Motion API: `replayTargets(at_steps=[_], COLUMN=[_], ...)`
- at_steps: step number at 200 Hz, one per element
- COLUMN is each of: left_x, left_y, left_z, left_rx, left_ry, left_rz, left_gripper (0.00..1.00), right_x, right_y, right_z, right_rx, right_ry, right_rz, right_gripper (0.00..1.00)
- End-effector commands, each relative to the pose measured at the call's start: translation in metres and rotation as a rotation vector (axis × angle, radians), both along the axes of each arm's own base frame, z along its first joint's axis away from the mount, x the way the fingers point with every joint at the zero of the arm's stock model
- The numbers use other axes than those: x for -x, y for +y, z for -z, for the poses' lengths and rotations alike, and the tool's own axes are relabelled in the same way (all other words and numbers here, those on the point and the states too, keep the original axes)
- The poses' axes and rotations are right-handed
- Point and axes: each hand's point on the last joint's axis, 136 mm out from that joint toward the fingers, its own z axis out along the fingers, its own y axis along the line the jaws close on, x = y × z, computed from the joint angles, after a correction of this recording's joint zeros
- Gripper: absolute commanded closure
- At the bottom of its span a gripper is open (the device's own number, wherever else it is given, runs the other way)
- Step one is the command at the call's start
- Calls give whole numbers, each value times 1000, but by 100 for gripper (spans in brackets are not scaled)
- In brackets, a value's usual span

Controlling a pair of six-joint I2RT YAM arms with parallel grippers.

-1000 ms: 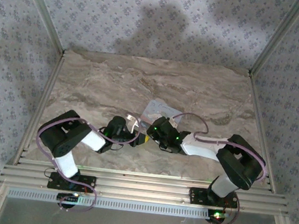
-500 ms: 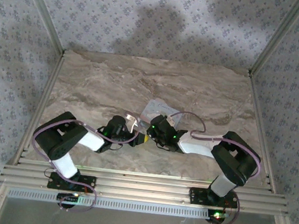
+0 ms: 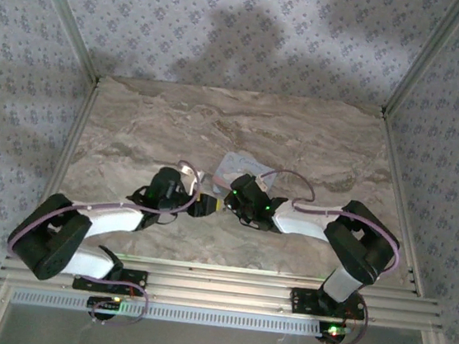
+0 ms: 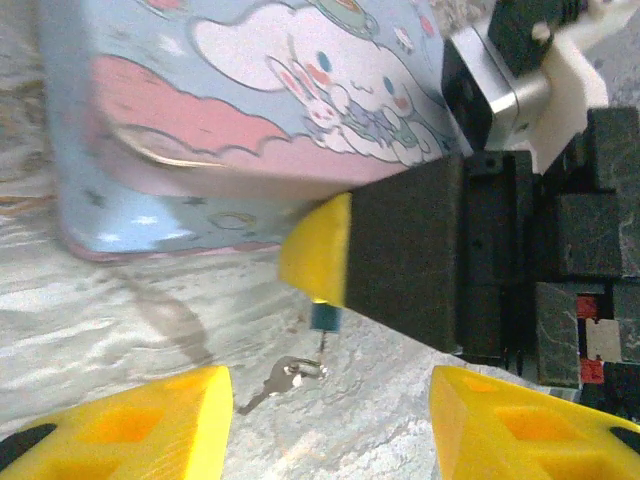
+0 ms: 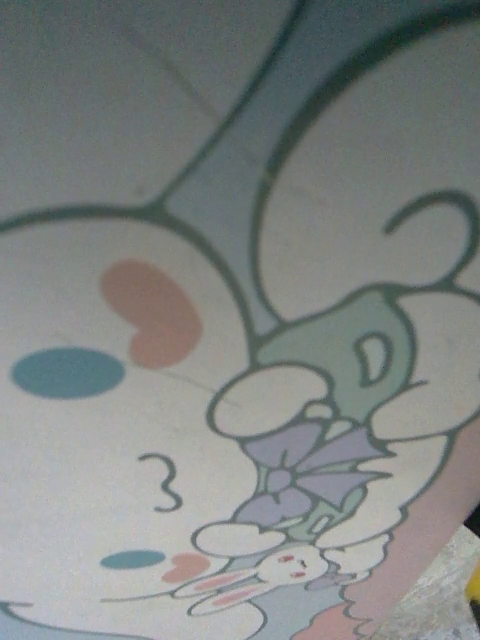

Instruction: Unlock the padlock with the key

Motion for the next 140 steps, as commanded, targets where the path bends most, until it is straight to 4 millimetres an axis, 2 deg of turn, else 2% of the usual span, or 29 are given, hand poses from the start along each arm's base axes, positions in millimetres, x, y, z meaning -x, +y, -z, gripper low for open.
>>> replayTargets(at_steps=[1, 30, 49, 82, 103, 140], left_x=[14, 15, 9, -1, -2, -4], left_y=[2, -4, -1, -9, -14, -22], left_z=[-1, -10, -11, -23, -25, -25], left_rx=[9, 57, 71, 36, 89, 153], left_ry=[43, 50, 37, -1, 2, -6], left_rz=[78, 96, 48, 85, 91, 113], left_gripper=[45, 51, 53, 55, 57, 65], right_x=[1, 2, 3, 3, 4, 6], right_y=[4, 5, -2, -14, -18, -6], right_z=[-2, 2, 7, -3, -6, -3], right_rx=[-22, -39, -43, -39, -33, -51], right_ry=[46, 70, 82, 43, 33, 52], right_rz=[2, 6, 35, 68, 68, 34], right_gripper=[100, 100, 100, 100, 100, 100])
